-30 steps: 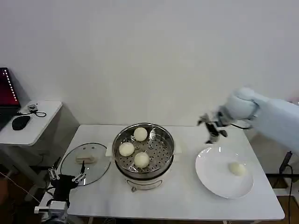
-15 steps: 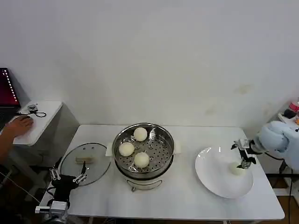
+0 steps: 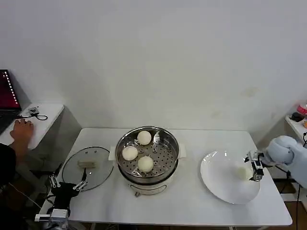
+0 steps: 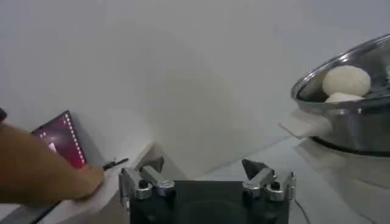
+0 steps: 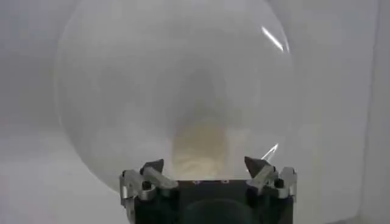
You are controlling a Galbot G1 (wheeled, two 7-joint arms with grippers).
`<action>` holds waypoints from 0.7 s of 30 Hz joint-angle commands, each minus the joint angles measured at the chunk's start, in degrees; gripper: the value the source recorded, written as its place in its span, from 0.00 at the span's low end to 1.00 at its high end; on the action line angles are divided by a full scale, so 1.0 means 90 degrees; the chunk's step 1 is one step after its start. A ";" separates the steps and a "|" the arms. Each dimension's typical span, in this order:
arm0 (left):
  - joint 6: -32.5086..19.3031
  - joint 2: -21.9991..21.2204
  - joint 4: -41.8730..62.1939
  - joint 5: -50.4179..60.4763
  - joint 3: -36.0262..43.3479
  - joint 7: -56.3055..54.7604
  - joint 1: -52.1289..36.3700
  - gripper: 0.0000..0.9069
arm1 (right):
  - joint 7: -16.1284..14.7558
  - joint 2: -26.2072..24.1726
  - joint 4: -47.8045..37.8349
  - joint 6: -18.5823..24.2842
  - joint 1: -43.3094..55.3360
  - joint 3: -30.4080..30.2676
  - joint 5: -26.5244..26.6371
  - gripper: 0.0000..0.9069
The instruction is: Take steamed baozi put them in steamer then cover it.
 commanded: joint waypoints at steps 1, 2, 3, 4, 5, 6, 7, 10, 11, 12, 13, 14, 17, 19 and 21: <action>0.0006 0.0005 -0.0007 0.0006 0.0006 0.0002 -0.0009 1.00 | 0.0017 0.0323 -0.0508 0.0035 -0.0451 0.0334 -0.0208 1.00; 0.0008 -0.0002 -0.0007 0.0007 0.0011 0.0000 -0.0009 1.00 | 0.0027 0.0335 -0.0546 0.0029 -0.0454 0.0335 -0.0207 1.00; 0.0007 -0.0010 -0.0007 0.0010 0.0015 -0.0001 -0.0007 1.00 | 0.0061 0.0370 -0.0596 0.0025 -0.0449 0.0340 -0.0202 1.00; 0.0005 -0.0013 -0.0006 0.0014 0.0018 -0.0002 -0.0004 1.00 | 0.0072 0.0396 -0.0641 0.0029 -0.0438 0.0342 -0.0199 1.00; 0.0003 -0.0016 -0.0007 0.0017 0.0021 -0.0001 0.0002 1.00 | 0.0088 0.0427 -0.0683 0.0034 -0.0419 0.0341 -0.0209 1.00; 0.0001 -0.0019 -0.0002 0.0021 0.0023 0.0000 0.0006 1.00 | 0.0127 0.0480 -0.0751 0.0047 -0.0398 0.0342 -0.0226 1.00; 0.0000 -0.0019 0.0001 0.0021 0.0024 0.0001 0.0010 1.00 | 0.0137 0.0507 -0.0776 0.0049 -0.0383 0.0343 -0.0229 1.00; -0.0002 -0.0017 0.0017 0.0026 0.0020 0.0001 0.0008 1.00 | 0.0151 0.0576 -0.0838 0.0053 -0.0322 0.0347 -0.0214 1.00; -0.0003 -0.0014 0.0018 0.0027 0.0020 0.0000 0.0005 1.00 | 0.0172 0.0607 -0.0840 0.0039 -0.0300 0.0349 -0.0194 1.00; -0.0003 -0.0018 0.0019 0.0031 0.0021 0.0000 0.0002 1.00 | 0.0168 0.0617 -0.0838 0.0033 -0.0286 0.0345 -0.0192 1.00; -0.0003 -0.0024 0.0016 0.0033 0.0022 0.0000 0.0001 1.00 | 0.0168 0.0624 -0.0835 0.0031 -0.0279 0.0335 -0.0191 1.00; -0.0002 -0.0029 0.0005 0.0034 0.0024 0.0000 0.0004 1.00 | 0.0159 0.0630 -0.0831 0.0022 -0.0278 0.0326 -0.0198 1.00; -0.0005 -0.0054 0.0002 0.0045 0.0027 -0.0004 0.0016 1.00 | 0.0150 0.0666 -0.0850 0.0013 -0.0287 0.0315 -0.0221 0.97; -0.0007 -0.0060 0.0003 0.0049 0.0025 -0.0008 0.0025 1.00 | 0.0146 0.0685 -0.0869 0.0009 -0.0294 0.0317 -0.0238 0.91; -0.0009 -0.0061 -0.0004 0.0049 0.0019 -0.0010 0.0028 1.00 | 0.0147 0.0691 -0.0880 0.0003 -0.0294 0.0323 -0.0263 0.86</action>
